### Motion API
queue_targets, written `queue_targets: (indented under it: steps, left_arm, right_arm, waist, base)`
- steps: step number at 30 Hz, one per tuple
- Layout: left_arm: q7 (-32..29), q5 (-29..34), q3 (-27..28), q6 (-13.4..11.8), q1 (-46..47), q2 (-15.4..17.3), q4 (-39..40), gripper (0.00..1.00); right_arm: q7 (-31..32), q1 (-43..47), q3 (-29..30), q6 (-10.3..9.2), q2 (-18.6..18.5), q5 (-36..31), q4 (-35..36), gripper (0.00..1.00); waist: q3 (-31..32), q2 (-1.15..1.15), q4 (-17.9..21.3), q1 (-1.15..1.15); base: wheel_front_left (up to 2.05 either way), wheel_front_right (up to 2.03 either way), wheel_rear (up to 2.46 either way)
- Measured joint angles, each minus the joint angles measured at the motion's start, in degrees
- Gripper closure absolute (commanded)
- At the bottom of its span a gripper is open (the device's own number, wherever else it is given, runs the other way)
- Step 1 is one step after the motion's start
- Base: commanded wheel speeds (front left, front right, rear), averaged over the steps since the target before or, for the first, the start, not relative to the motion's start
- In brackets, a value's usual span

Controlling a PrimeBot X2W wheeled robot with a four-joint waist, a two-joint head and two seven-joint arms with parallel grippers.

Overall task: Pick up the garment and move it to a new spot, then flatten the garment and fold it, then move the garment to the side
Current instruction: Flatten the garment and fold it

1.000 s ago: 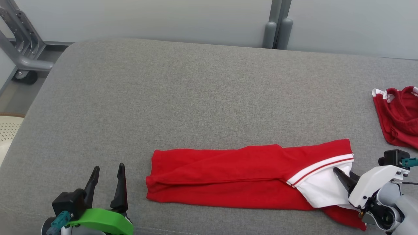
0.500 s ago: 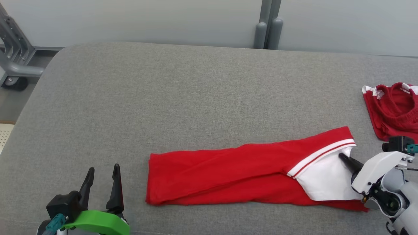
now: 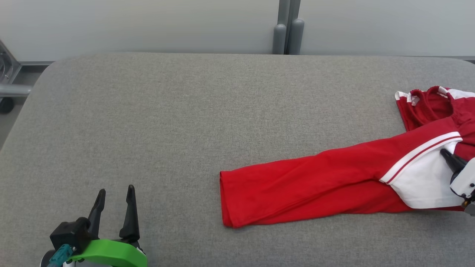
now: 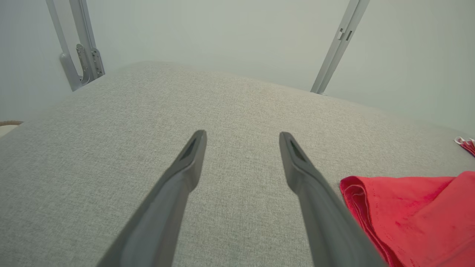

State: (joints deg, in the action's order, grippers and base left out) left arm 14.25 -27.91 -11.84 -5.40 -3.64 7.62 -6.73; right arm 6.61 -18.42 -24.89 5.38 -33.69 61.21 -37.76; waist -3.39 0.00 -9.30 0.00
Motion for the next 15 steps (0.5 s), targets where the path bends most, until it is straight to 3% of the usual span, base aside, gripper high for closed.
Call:
queue_targets:
  steps: [6, 15]
  left_arm:
    - [0.00, 0.01, -0.43, -0.01, -0.15, -0.24, 0.11, 0.00]
    - [0.00, 0.02, -1.03, -0.11, -0.24, -0.73, 0.00, 0.00]
  right_arm:
    - [0.00, -0.20, 0.68, -0.43, -1.59, 0.03, -0.35, 1.00]
    - [1.66, -1.13, -3.03, 0.69, 3.10, 0.48, 5.17, 1.00]
  waist:
    - [0.10, 0.00, 0.77, 0.00]
    - [0.89, 0.00, 1.77, 0.00]
  base:
    - [0.00, 0.00, 0.00]
    - [0.00, 0.00, 0.00]
